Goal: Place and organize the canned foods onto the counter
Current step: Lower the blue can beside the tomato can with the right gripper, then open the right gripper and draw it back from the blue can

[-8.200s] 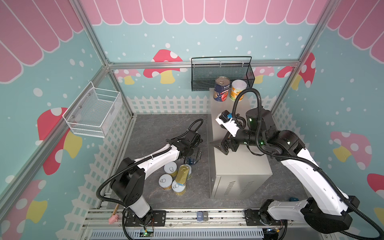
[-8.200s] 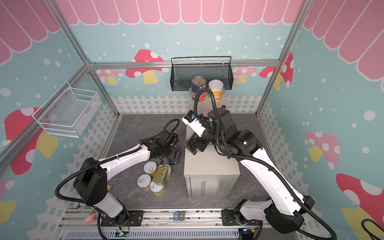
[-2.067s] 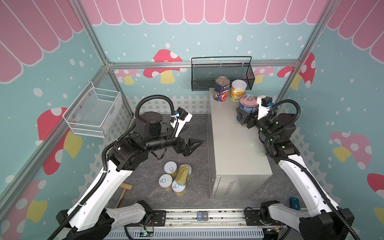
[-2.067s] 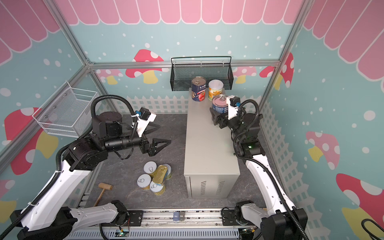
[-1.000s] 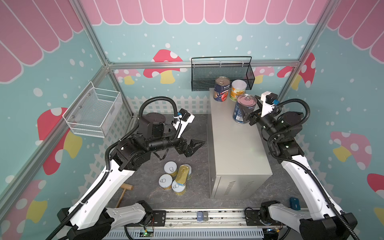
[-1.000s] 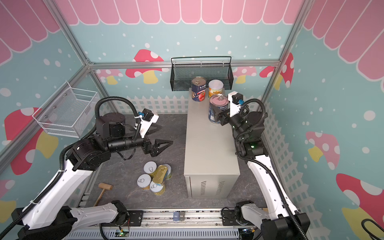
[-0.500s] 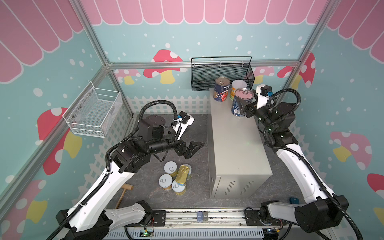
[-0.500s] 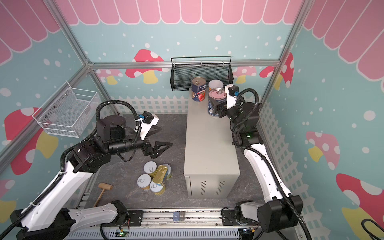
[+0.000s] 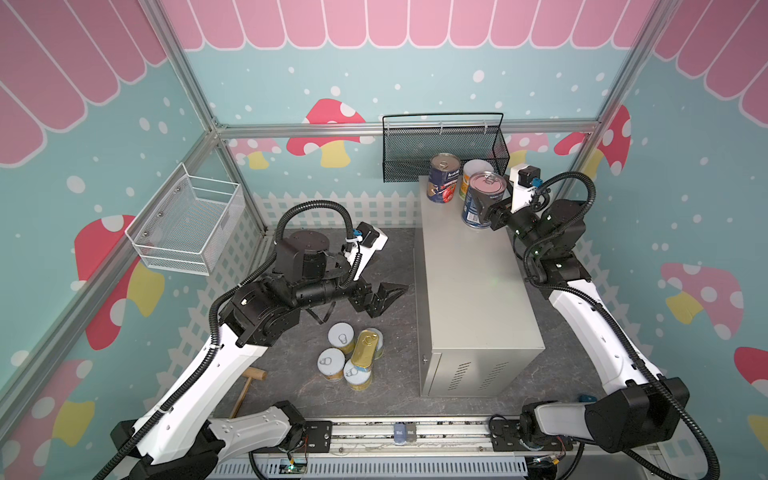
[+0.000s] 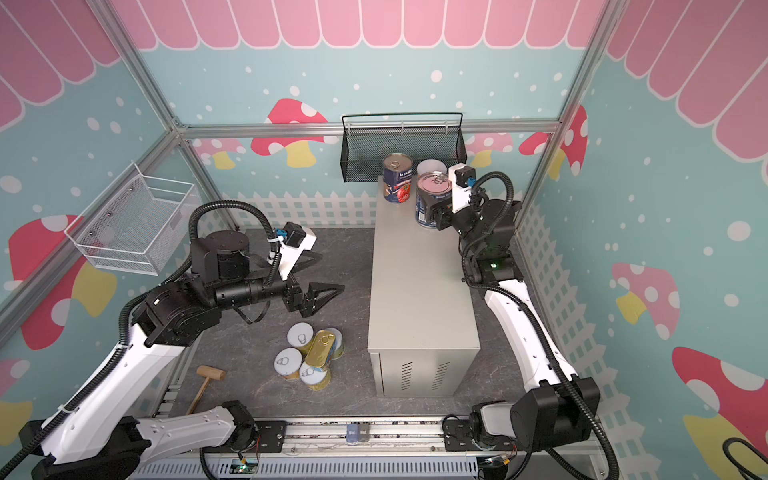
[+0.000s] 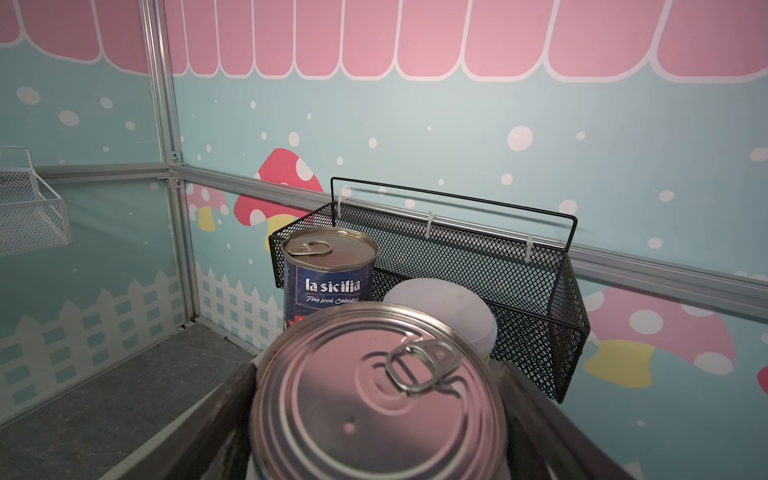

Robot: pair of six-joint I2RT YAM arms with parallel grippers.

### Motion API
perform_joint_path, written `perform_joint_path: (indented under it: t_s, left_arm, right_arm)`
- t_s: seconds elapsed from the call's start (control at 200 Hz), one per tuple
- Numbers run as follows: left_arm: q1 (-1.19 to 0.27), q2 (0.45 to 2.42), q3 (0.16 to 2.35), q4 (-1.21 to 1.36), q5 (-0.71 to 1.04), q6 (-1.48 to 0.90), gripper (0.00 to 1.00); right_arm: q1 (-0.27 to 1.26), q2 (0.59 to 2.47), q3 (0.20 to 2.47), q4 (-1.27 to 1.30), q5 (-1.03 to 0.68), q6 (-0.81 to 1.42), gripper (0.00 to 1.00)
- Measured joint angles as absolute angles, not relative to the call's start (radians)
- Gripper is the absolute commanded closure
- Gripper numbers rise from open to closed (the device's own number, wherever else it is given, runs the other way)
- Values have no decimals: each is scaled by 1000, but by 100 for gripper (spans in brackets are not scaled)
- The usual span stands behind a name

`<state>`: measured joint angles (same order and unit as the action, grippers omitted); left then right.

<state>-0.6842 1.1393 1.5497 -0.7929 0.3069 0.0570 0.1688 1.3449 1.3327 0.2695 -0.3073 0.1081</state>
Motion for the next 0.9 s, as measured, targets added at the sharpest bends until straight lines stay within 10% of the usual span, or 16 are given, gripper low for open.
perform_joint_path:
  t_s: [0.901]
  left_arm:
    - [-689,1142,1550,-788,307,57,1]
  right_arm:
    - [99,1277,1321,184,-366,107,1]
